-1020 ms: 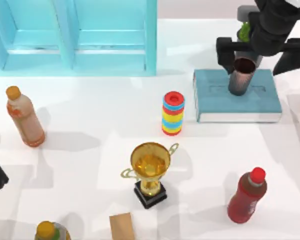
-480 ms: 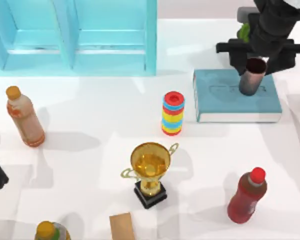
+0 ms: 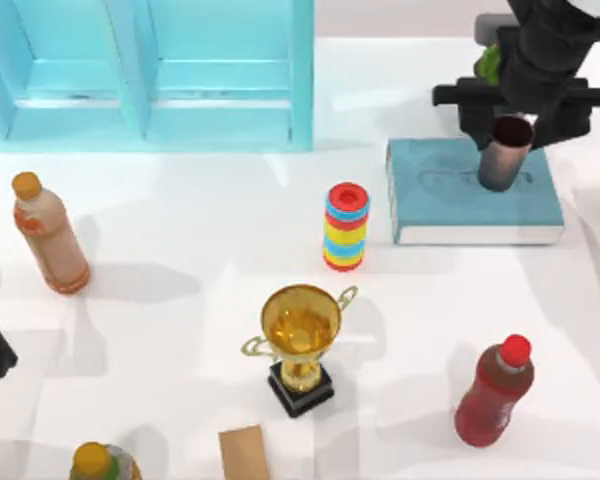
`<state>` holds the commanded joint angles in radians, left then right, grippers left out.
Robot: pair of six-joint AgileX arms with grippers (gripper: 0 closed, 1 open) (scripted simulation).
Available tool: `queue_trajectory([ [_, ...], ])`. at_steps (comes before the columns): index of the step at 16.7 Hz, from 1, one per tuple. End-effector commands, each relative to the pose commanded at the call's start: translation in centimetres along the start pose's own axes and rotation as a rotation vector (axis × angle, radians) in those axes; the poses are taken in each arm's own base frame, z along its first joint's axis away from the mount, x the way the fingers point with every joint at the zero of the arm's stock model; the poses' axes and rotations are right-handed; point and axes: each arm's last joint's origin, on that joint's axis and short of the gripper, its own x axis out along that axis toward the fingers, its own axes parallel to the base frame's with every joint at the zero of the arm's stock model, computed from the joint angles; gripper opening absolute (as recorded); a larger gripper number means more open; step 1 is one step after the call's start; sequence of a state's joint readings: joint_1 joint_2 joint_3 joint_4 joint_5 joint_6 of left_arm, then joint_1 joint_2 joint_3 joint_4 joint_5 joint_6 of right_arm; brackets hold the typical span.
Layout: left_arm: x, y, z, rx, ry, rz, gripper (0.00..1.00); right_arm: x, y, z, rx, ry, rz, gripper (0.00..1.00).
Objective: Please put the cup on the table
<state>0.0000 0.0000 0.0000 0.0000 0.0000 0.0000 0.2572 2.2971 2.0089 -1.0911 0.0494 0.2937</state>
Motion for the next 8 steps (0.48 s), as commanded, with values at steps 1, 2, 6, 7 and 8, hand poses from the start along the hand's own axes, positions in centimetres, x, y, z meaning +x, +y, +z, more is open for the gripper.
queue_trajectory([
  [1, 0.0, 0.0, 0.0, 0.000, 0.000, 0.000, 1.00, 0.0, 0.0, 0.0, 0.000, 0.000, 0.000, 0.00],
  [2, 0.0, 0.0, 0.0, 0.000, 0.000, 0.000, 1.00, 0.0, 0.0, 0.0, 0.000, 0.000, 0.000, 0.00],
  [6, 0.0, 0.0, 0.0, 0.000, 0.000, 0.000, 1.00, -0.6, 0.1, 0.1, -0.001, -0.003, 0.002, 0.00],
  [7, 0.0, 0.0, 0.0, 0.000, 0.000, 0.000, 1.00, -1.1, 0.1, 0.2, -0.002, -0.003, 0.002, 0.00],
  [8, 0.0, 0.0, 0.0, 0.000, 0.000, 0.000, 1.00, -1.8, 0.1, 0.5, 0.000, -0.006, 0.002, 0.00],
])
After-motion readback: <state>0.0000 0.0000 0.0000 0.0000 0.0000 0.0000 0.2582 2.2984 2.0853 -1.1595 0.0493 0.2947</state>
